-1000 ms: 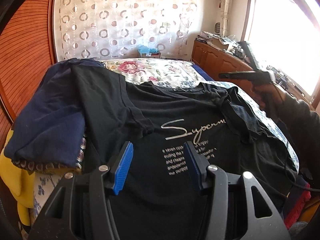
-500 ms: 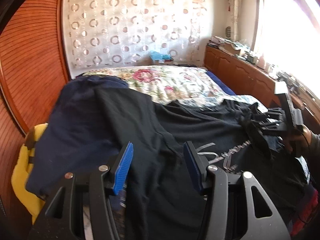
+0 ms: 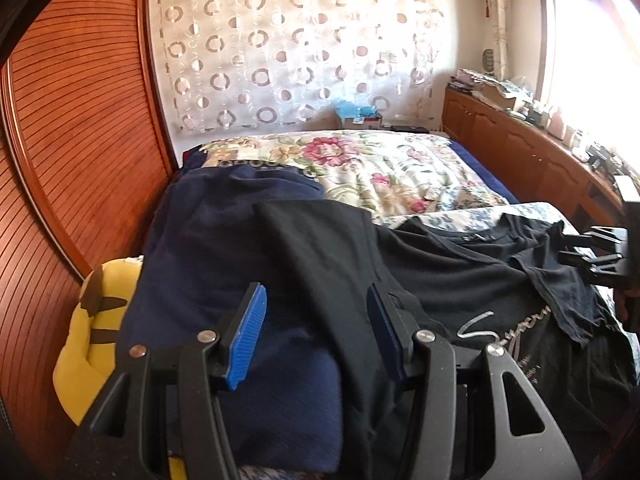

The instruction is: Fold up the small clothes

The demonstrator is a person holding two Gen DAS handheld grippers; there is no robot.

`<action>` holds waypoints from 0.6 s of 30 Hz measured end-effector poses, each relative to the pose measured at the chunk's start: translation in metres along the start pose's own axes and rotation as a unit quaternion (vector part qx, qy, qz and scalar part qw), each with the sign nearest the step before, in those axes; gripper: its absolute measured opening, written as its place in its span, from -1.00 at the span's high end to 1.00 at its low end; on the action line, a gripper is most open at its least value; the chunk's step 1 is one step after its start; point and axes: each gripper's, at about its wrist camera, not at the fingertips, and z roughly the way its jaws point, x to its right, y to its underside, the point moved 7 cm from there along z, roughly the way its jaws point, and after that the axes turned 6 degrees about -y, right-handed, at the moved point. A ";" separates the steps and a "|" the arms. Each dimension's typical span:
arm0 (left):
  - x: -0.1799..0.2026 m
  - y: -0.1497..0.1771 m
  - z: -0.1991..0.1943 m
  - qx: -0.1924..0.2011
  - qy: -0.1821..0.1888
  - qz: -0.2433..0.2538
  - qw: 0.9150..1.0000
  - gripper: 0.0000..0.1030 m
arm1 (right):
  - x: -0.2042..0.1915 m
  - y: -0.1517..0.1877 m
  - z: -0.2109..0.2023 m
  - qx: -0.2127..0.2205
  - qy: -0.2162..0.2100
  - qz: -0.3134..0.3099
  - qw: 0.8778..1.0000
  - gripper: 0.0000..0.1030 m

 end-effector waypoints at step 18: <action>-0.006 -0.031 0.057 -0.069 0.012 0.009 0.997 0.00 | 0.088 0.041 0.003 -0.016 0.057 0.125 0.990 -0.16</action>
